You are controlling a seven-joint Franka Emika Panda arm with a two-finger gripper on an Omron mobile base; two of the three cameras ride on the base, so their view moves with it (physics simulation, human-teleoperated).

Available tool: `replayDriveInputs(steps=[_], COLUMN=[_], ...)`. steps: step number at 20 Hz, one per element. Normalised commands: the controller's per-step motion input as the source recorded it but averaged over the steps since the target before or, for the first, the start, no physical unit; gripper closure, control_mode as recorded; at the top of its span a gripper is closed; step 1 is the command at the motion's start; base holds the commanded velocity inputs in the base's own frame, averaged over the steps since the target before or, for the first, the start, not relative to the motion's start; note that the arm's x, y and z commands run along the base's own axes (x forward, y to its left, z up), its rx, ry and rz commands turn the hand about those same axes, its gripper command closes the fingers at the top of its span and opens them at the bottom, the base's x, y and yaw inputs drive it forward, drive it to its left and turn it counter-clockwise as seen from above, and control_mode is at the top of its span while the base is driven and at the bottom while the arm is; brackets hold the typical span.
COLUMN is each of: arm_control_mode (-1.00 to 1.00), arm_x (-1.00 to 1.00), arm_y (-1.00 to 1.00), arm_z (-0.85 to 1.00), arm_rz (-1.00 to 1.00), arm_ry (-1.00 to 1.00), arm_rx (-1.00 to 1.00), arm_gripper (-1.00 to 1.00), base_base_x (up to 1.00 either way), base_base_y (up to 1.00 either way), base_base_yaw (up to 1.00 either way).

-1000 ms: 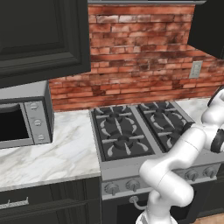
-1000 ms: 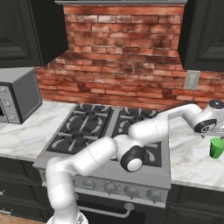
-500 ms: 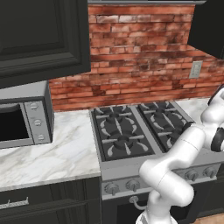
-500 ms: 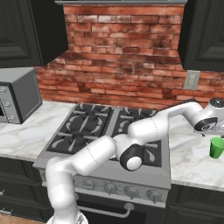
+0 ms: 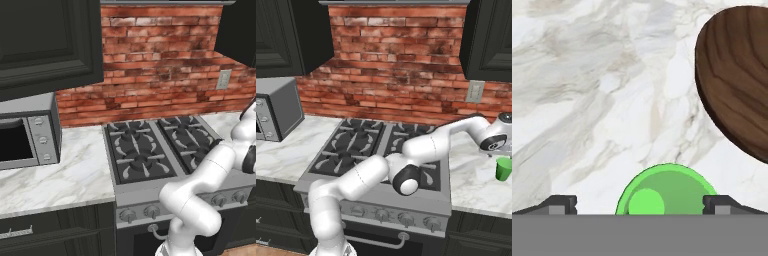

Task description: Pick the cup and bowl from the counter and place them on the counter next to the sink.

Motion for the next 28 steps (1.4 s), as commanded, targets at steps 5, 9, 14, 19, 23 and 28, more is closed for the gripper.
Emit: replayDriveInputs(steps=[5, 9, 14, 19, 23, 28], arm_control_mode=[-1.00, -1.00, -1.00, -1.00, -1.00, -1.00], arm_x=[-0.23, -0.08, 0.11, 0.01, 0.00, 0.00], arm_y=[-0.05, 0.00, 0.02, 0.02, 0.00, 0.00], arm_z=[0.00, -0.01, -0.02, 0.00, -0.12, -0.23], arm_rz=[0.00, 0.00, 0.00, 0.00, 0.01, 0.01], arm_ry=[0.02, 0.02, 0.03, 0.04, 0.05, 0.05], arm_rx=[0.02, 0.03, 0.02, 0.00, 0.00, 0.01], arm_gripper=[-1.00, -1.00, -1.00, -1.00, -1.00, -1.00], base_base_x=[0.00, 0.00, 0.00, 0.00, 0.00, 0.00], base_base_y=[0.00, 0.00, 0.00, 0.00, 0.00, 0.00], base_base_yaw=[0.00, 0.00, 0.00, 0.00, 0.00, 0.00])
